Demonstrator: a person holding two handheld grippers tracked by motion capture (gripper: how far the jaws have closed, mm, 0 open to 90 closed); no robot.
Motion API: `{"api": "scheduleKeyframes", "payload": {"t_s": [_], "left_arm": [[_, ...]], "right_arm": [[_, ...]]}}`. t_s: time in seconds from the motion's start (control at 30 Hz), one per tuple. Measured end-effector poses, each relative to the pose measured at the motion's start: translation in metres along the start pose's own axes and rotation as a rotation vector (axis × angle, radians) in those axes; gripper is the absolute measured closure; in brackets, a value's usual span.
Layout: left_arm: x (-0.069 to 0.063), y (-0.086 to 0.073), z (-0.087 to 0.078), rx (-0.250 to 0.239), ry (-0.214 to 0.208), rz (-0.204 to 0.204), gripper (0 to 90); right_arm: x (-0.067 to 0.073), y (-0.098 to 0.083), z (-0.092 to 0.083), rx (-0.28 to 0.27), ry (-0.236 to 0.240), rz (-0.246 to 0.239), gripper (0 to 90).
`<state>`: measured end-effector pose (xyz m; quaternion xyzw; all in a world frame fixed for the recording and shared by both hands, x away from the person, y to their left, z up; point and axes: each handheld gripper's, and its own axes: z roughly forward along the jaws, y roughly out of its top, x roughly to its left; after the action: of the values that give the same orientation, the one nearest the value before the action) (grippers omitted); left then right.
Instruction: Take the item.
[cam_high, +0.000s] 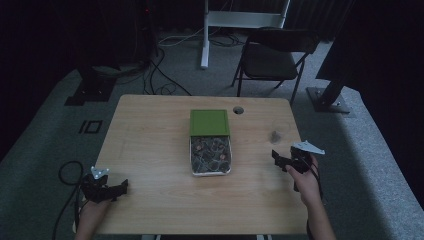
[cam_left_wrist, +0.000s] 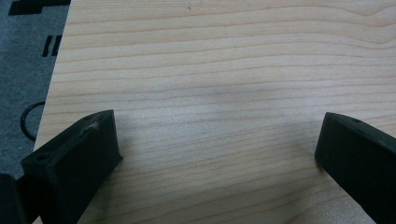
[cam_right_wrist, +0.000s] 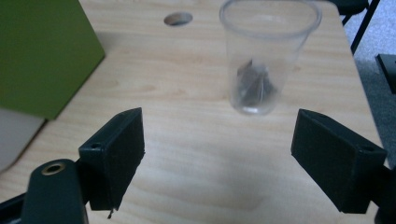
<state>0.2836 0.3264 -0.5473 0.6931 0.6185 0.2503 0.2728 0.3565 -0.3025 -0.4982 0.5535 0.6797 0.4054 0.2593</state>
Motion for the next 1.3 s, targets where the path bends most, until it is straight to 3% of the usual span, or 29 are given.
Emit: {"api": "scheduleKeyframes", "payload": {"t_s": [0.5,0.73,1.03,1.3], "left_arm": [[0.000,0.000,0.000,-0.002,0.000,-0.001,0.2],[0.000,0.000,0.000,-0.001,0.000,0.000,0.2],[0.000,0.000,0.000,-0.001,0.000,0.000,0.2],[0.000,0.000,0.000,0.000,0.001,0.001,0.2]], "right_arm": [[0.002,-0.034,-0.002,0.046,0.033,0.000,16.1],[0.003,-0.047,-0.005,0.078,0.053,-0.041,16.1],[0.002,-0.062,-0.011,0.103,0.071,-0.050,16.0],[0.005,-0.074,-0.017,0.155,0.075,-0.128,16.0]]}}
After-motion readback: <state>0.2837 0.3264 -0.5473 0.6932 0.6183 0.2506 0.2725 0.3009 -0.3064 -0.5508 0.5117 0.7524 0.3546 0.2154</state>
